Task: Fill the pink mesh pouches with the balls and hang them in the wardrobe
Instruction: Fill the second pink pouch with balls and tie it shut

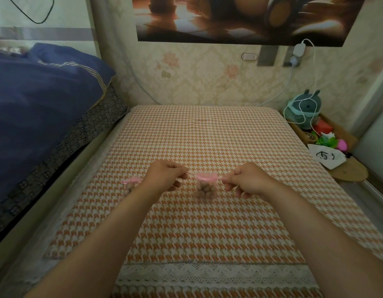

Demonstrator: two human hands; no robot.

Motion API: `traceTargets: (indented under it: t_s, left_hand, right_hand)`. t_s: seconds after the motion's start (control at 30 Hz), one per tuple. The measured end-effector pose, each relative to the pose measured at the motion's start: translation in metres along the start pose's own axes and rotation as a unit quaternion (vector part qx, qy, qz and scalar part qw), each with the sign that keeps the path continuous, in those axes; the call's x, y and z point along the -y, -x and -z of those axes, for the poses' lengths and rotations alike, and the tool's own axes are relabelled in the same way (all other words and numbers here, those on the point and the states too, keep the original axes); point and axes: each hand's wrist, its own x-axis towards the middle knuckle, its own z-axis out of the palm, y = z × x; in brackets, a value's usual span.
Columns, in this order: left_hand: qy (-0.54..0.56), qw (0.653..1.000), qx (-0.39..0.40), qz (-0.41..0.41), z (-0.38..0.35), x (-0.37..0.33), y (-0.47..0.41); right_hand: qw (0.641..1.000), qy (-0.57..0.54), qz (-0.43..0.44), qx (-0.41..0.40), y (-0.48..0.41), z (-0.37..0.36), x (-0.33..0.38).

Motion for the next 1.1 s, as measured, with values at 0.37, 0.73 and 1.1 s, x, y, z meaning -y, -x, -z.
traceTargets:
  t_s: [0.37, 0.73, 1.1]
  left_hand:
    - [0.254, 0.955, -0.011, 0.155, -0.01, 0.007, -0.013]
    - [0.466, 0.862, 0.029, 0.196, -0.023, 0.003, -0.014]
    - [0.374, 0.911, -0.025, 0.173, -0.023, 0.007, -0.021]
  right_hand:
    - [0.982, -0.142, -0.126, 0.021, -0.008, -0.003, 0.0]
    - [0.951, -0.239, -0.195, 0.012, -0.009, -0.016, 0.003]
    - [0.942, -0.275, -0.188, -0.036, -0.019, -0.016, 0.0]
